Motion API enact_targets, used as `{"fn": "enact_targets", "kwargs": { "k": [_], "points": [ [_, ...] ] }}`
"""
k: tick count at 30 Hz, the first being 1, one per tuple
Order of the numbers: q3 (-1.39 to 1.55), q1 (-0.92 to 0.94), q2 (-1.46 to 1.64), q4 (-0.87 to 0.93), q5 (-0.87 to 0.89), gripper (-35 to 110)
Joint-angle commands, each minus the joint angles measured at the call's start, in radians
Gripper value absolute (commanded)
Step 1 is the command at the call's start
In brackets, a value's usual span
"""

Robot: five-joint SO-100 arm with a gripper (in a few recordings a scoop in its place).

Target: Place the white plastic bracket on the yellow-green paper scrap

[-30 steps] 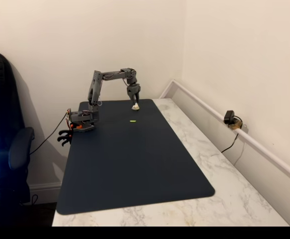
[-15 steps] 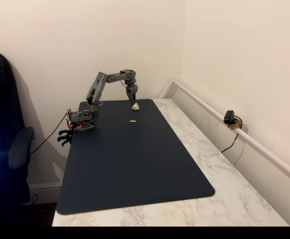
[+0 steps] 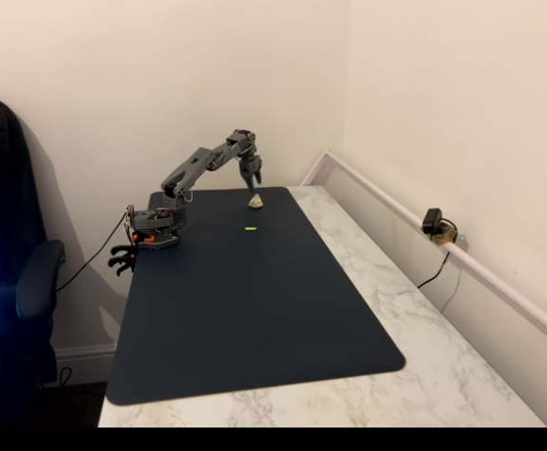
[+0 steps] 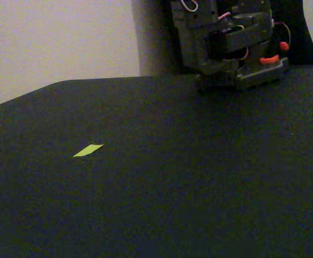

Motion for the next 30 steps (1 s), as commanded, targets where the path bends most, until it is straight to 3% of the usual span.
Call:
{"fn": "enact_targets", "kwargs": {
  "k": [1, 30],
  "points": [
    [-0.081, 0.002, 0.017, 0.044, -0.006, 34],
    [-0.270, 0.089, -0.252, 0.046, 0.005, 34]
  ]
}}
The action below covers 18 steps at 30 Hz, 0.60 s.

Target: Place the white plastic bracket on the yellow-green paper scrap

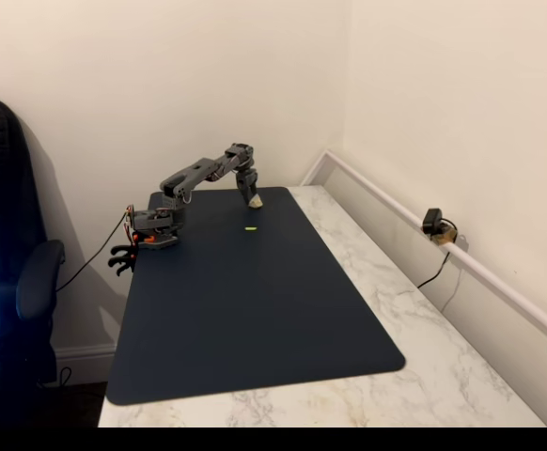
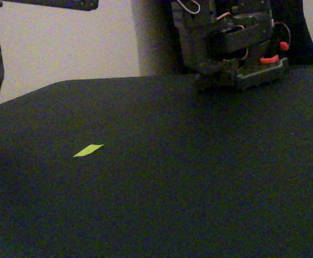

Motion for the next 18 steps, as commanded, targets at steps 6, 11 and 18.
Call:
{"fn": "enact_targets", "kwargs": {
  "k": [6, 11, 18],
  "points": [
    [-0.071, 0.009, 0.038, 0.048, 0.006, 34],
    [-0.067, -0.012, 0.041, 0.048, -0.005, 34],
    [-0.066, -0.028, 0.041, 0.046, -0.017, 34]
  ]
}}
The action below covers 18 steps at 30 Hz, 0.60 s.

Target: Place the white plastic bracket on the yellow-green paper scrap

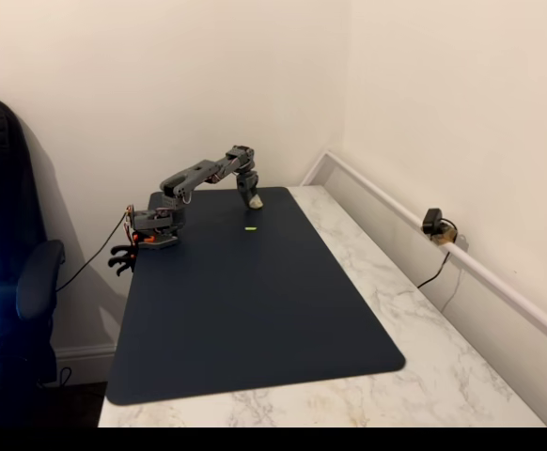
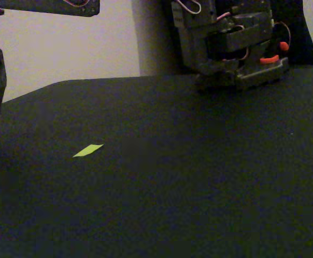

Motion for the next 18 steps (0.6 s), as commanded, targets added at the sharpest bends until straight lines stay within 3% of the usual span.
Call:
{"fn": "enact_targets", "kwargs": {
  "k": [1, 18],
  "points": [
    [-0.055, -0.011, 0.054, 0.046, 0.008, 33],
    [-0.011, -0.057, 0.075, 0.052, 0.029, 8]
  ]
}}
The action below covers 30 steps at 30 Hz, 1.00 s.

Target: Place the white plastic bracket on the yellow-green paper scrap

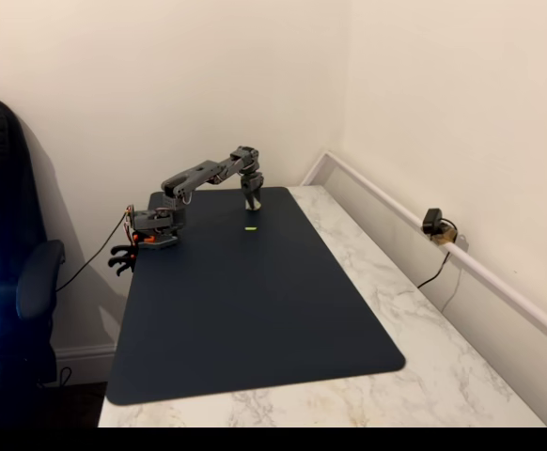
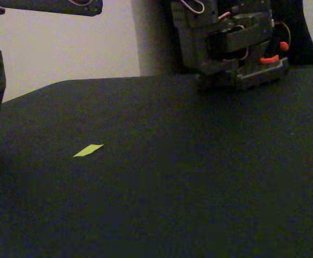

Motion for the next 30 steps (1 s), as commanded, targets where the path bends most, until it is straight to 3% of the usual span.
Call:
{"fn": "enact_targets", "kwargs": {
  "k": [1, 6, 30],
  "points": [
    [-0.012, 0.005, 0.075, 0.052, 0.021, 7],
    [0.015, -0.009, 0.100, 0.052, 0.015, 0],
    [0.413, -0.101, 0.548, 0.054, 0.015, 0]
  ]
}}
